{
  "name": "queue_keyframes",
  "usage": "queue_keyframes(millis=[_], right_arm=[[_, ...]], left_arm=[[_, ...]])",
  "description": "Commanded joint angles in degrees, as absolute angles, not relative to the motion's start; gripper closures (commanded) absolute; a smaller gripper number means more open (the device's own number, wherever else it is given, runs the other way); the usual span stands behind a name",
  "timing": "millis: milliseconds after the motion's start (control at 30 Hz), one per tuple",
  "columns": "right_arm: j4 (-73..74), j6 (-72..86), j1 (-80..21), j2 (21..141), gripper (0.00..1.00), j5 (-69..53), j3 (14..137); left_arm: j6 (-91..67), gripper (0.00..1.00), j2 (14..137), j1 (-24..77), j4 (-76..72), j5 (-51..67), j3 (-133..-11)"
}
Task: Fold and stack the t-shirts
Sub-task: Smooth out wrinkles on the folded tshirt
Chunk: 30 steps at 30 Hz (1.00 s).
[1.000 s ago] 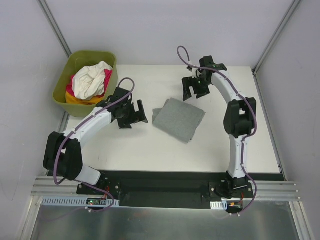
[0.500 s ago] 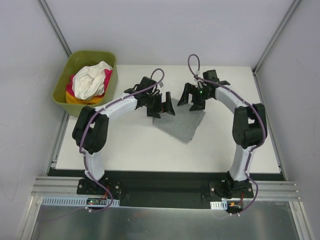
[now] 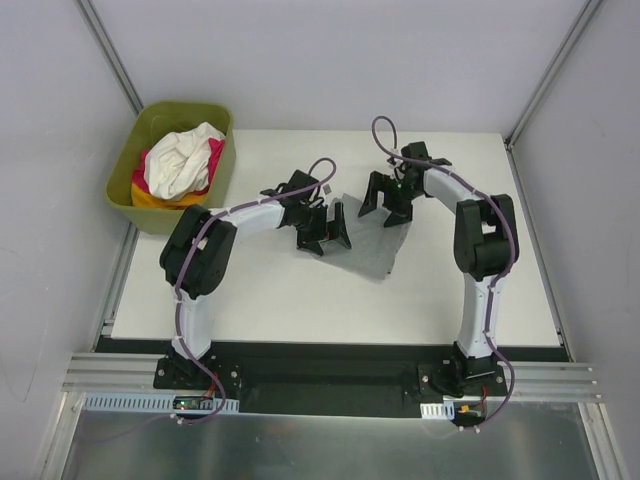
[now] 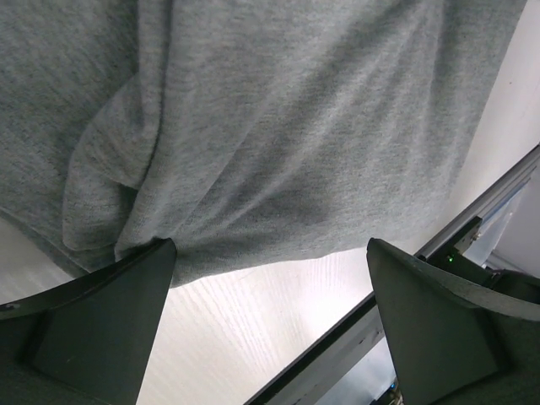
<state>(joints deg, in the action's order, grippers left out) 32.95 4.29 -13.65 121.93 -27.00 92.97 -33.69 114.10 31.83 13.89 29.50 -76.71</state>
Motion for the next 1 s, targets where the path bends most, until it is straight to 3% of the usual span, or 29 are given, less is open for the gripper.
queue_keyframes(millis=[0,133,267,533,733,967], right_arm=[[37.6,-3.5,-13.5,121.1,0.03,-23.1,99.1],[44.3,-7.1,-13.5,118.9,0.03,-16.7,106.4],[43.1,-6.9,-13.2,111.0,0.03,-12.7,103.5],[32.7,1.3,-11.1,90.9,0.03,-13.0,78.1],[31.3,5.1,-10.6,86.6,0.03,-16.4,66.1],[28.0,9.1,-10.2,89.2,0.01,-19.2,60.4]], left_arm=[[-34.4,0.01,113.1,35.4,15.8,28.4,-74.2],[-36.9,0.01,111.3,40.3,14.9,28.7,-74.0],[-36.0,0.01,103.5,42.1,14.9,24.4,-72.3],[-34.1,0.01,93.7,41.0,14.9,14.9,-70.2],[-32.8,0.01,102.1,37.2,14.9,21.1,-80.0],[-32.3,0.01,113.5,37.2,14.9,24.6,-86.0]])
